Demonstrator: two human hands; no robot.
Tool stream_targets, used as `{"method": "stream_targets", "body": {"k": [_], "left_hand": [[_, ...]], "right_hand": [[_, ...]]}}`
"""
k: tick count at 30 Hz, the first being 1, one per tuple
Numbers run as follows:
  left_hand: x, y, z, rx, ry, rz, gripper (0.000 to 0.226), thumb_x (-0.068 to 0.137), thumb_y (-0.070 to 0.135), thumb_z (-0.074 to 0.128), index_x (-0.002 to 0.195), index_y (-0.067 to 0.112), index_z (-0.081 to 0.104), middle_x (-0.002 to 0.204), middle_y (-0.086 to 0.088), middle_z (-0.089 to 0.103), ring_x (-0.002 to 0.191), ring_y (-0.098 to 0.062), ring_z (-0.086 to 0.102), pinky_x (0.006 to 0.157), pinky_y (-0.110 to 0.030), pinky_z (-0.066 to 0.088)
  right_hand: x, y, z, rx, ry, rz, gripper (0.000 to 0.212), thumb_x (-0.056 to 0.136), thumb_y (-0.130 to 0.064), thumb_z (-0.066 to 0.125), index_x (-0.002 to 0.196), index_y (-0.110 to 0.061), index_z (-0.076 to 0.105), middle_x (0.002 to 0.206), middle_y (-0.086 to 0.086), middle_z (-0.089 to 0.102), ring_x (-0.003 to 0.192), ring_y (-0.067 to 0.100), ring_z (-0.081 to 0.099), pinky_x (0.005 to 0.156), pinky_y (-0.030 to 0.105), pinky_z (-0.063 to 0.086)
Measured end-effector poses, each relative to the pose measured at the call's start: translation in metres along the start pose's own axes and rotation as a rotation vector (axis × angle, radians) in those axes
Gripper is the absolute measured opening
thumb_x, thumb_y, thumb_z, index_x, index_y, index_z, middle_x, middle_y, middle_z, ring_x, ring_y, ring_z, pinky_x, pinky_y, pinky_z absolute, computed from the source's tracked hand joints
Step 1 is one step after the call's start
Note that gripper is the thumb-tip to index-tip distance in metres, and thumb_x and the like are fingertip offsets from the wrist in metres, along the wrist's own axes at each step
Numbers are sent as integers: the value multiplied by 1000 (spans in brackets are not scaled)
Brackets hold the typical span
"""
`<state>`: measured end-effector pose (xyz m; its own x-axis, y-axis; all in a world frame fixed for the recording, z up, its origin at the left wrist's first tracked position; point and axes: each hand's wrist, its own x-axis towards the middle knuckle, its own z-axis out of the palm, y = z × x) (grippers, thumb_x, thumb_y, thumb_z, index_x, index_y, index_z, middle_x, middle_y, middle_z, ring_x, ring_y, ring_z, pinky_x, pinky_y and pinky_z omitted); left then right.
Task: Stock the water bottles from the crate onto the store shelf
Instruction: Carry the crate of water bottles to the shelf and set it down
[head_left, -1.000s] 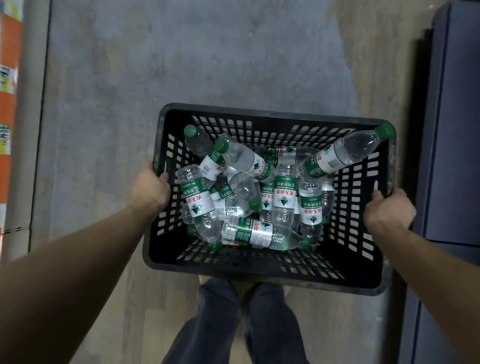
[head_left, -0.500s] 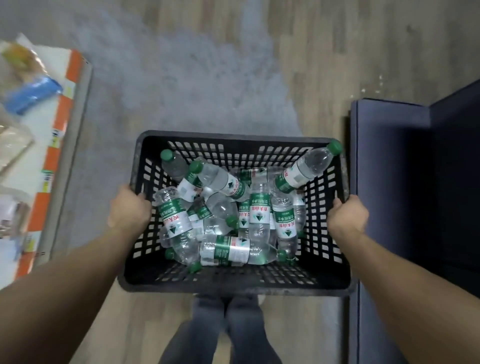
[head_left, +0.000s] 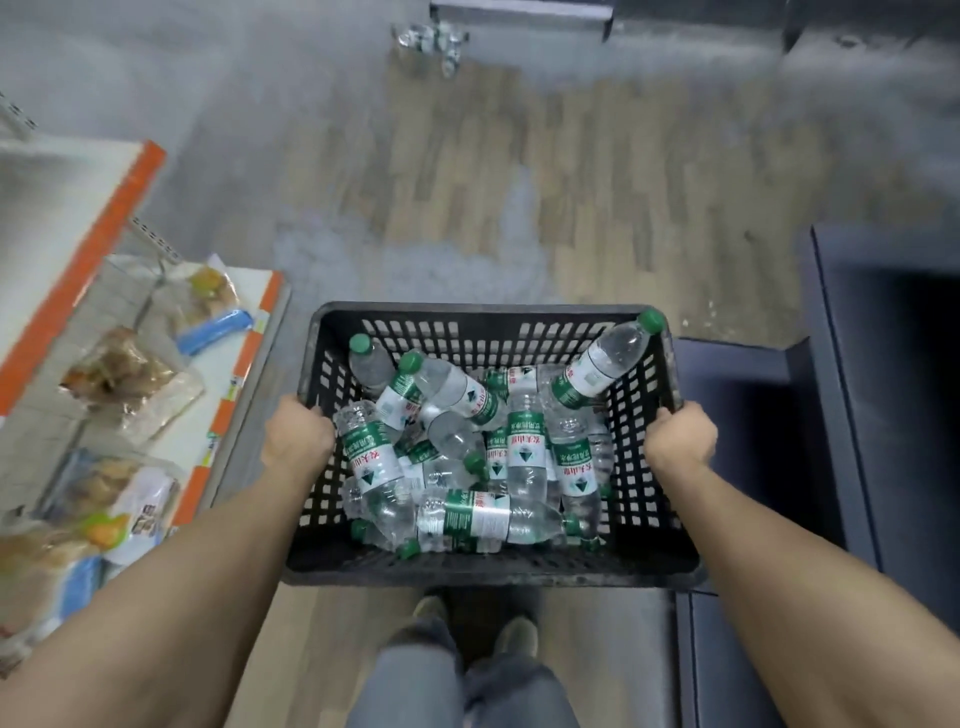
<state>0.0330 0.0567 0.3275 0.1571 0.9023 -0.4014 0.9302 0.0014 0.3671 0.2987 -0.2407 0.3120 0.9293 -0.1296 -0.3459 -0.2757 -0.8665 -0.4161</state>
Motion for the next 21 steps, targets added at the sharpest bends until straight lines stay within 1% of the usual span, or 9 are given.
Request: {"method": "stream_targets", "body": {"k": [3, 5, 8, 10, 12, 13, 15, 17, 21], "left_hand": [[7, 15, -12, 27, -15, -20, 30, 101, 21, 46, 124, 2, 51, 111, -24, 64, 103, -41, 63, 89, -50, 54], [19, 22, -13, 36, -29, -39, 30, 101, 22, 48, 121, 1, 53, 111, -24, 64, 103, -40, 63, 88, -47, 54], [48, 32, -5, 3, -48, -111, 30, 100, 22, 50, 119, 0, 57, 115, -23, 64, 105, -39, 61, 88, -42, 52], [72, 41, 4, -21, -73, -154, 31, 99, 22, 52, 121, 0, 58, 117, -23, 64, 107, -39, 60, 91, -43, 51], [98, 51, 11, -28, -109, -169, 32, 99, 22, 54, 123, 0, 57, 117, -24, 63, 109, -40, 60, 93, -45, 51], [110, 57, 14, -12, -125, -166, 32, 99, 22, 55, 123, 0, 56, 117, -24, 63, 109, -40, 59, 93, -45, 51], [132, 69, 16, 0, -145, -156, 32, 99, 20, 55, 124, 1, 56, 117, -23, 64, 108, -39, 60, 92, -45, 51], [154, 84, 18, 2, -156, -149, 30, 99, 19, 54, 123, 2, 55, 115, -22, 64, 107, -38, 61, 92, -46, 52], [195, 128, 14, 30, -177, -137, 30, 100, 19, 52, 122, 0, 54, 115, -23, 63, 107, -38, 61, 93, -47, 52]], "right_hand": [[12, -23, -10, -25, -8, -7, 27, 100, -19, 52, 114, 3, 59, 112, 26, 63, 106, 42, 60, 83, 40, 48], [20, -38, -10, -50, -16, -2, 28, 100, -21, 53, 114, 2, 60, 112, 25, 63, 106, 42, 61, 83, 40, 49], [35, -63, -3, -74, -19, 36, 30, 98, -23, 56, 113, 2, 60, 111, 26, 63, 105, 42, 61, 83, 42, 50], [47, -82, 5, -109, -31, 59, 33, 98, -25, 57, 114, 3, 60, 112, 26, 64, 106, 42, 61, 82, 41, 51], [61, -98, 16, -126, -43, 84, 34, 97, -25, 58, 114, 4, 60, 113, 26, 64, 107, 42, 61, 76, 37, 47], [67, -106, 20, -132, -47, 93, 33, 97, -24, 59, 113, 5, 59, 112, 27, 63, 107, 42, 60, 73, 35, 43], [80, -121, 26, -140, -54, 107, 33, 96, -23, 60, 111, 6, 59, 111, 28, 63, 106, 43, 60, 71, 33, 39], [95, -137, 32, -143, -57, 108, 33, 95, -23, 61, 110, 7, 59, 110, 28, 64, 106, 43, 60, 73, 35, 43], [126, -176, 37, -147, -49, 119, 34, 98, -20, 57, 115, 9, 57, 115, 29, 62, 111, 42, 58, 83, 40, 48]]}}
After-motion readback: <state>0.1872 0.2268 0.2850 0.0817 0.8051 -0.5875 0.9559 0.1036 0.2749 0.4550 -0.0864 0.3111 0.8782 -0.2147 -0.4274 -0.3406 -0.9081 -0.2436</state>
